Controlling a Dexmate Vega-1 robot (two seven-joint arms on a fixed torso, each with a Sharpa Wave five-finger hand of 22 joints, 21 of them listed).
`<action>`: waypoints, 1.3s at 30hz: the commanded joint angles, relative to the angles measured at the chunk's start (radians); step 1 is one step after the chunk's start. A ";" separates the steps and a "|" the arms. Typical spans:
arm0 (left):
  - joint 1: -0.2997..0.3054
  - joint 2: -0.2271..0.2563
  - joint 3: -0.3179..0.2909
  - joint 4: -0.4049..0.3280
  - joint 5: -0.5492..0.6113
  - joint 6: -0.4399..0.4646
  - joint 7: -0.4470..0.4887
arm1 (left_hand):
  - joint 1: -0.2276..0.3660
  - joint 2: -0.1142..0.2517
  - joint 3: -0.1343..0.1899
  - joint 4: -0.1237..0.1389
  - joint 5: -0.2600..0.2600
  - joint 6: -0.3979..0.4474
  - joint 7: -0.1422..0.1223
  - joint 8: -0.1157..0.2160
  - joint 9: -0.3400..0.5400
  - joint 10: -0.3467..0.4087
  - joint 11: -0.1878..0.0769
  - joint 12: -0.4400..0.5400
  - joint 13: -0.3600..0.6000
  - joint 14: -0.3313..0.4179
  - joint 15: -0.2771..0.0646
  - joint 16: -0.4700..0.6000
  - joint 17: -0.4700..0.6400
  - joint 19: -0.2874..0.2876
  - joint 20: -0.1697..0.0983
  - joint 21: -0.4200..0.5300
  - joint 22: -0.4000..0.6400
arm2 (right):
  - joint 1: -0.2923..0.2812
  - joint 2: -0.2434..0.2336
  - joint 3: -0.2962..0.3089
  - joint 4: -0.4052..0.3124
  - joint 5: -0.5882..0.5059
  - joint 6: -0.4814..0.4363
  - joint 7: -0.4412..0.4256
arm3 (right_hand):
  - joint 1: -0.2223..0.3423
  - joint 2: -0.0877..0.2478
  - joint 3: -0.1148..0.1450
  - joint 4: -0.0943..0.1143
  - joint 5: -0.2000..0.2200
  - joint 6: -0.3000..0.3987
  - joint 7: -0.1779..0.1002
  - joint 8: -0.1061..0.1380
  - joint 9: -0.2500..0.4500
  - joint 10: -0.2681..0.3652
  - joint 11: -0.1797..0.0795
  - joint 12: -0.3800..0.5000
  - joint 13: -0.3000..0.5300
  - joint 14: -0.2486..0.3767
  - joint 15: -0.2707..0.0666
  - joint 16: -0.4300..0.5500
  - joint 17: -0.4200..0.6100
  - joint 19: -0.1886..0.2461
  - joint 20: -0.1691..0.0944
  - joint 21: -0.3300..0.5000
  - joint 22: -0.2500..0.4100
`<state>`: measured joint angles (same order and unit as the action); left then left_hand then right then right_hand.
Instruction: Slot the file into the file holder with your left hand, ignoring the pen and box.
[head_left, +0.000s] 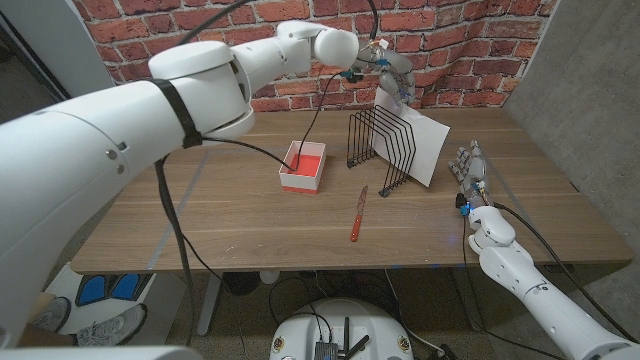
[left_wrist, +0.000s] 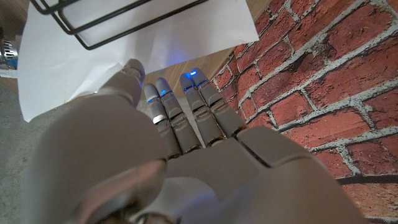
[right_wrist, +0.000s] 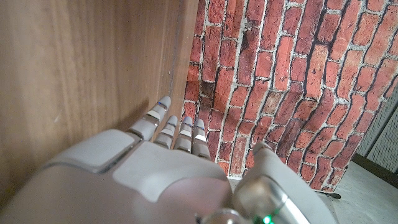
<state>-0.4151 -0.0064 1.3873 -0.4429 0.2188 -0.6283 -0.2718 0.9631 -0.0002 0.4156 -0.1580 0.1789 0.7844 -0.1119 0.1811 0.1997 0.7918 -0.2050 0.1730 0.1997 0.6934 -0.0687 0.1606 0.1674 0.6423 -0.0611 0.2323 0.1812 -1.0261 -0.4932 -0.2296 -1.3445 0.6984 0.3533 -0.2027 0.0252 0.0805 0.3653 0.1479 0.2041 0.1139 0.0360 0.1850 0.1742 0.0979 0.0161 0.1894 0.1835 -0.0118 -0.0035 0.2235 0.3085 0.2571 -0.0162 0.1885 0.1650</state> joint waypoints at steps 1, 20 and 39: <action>-0.008 -0.009 0.004 0.000 -0.006 0.040 -0.021 | -0.021 -0.005 -0.013 0.003 0.000 -0.029 0.002 -0.005 -0.002 -0.033 0.003 -0.001 0.000 -0.032 -0.118 0.005 0.002 -0.022 -0.090 -0.012 -0.001 | 0.011 0.004 -0.001 0.017 0.000 0.003 0.006 | -0.004 0.049 0.004 0.003 0.009 0.006 0.000 0.002 0.002 0.006 -0.005 0.003 0.004 -0.001 0.002 0.000 0.004 0.003 0.005 0.002 0.004; -0.017 0.002 -0.012 0.000 -0.023 0.011 -0.093 | -0.066 -0.036 -0.073 0.005 -0.001 -0.097 0.006 -0.001 -0.009 -0.124 0.010 0.004 -0.008 -0.115 -0.092 0.011 0.000 -0.072 -0.088 -0.037 -0.006 | 0.005 -0.002 0.001 0.011 0.001 -0.002 0.002 | -0.004 0.049 0.005 0.004 0.009 0.006 0.000 0.002 0.002 0.006 -0.005 0.003 0.004 0.000 0.002 0.000 0.004 0.003 0.005 0.002 0.004; -0.023 0.017 -0.034 0.000 -0.039 -0.005 -0.122 | -0.096 -0.029 -0.103 0.014 -0.003 -0.155 0.023 0.001 -0.013 -0.207 0.042 0.003 -0.013 -0.189 -0.076 0.007 0.000 -0.137 -0.100 -0.052 -0.010 | 0.001 -0.004 0.000 0.004 -0.001 -0.001 0.002 | -0.005 0.048 0.005 0.004 0.009 0.006 0.001 0.002 0.002 0.006 -0.004 0.003 0.004 0.001 0.002 0.000 0.004 0.004 0.006 0.001 0.004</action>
<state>-0.4348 0.0018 1.3700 -0.4428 0.1947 -0.6237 -0.3712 0.8817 -0.0319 0.3185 -0.1477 0.1789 0.6368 -0.0926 0.1775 0.1859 0.5967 -0.1654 0.1731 0.1857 0.5168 -0.0487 0.1664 0.1676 0.5178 -0.0503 0.1853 0.1722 -1.0217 -0.4954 -0.2298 -1.3360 0.6999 0.3518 -0.1993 0.0252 0.0805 0.3653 0.1479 0.2041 0.1139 0.0360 0.1850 0.1742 0.0979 0.0161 0.1894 0.1835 -0.0118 -0.0035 0.2234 0.3085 0.2571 -0.0162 0.1885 0.1650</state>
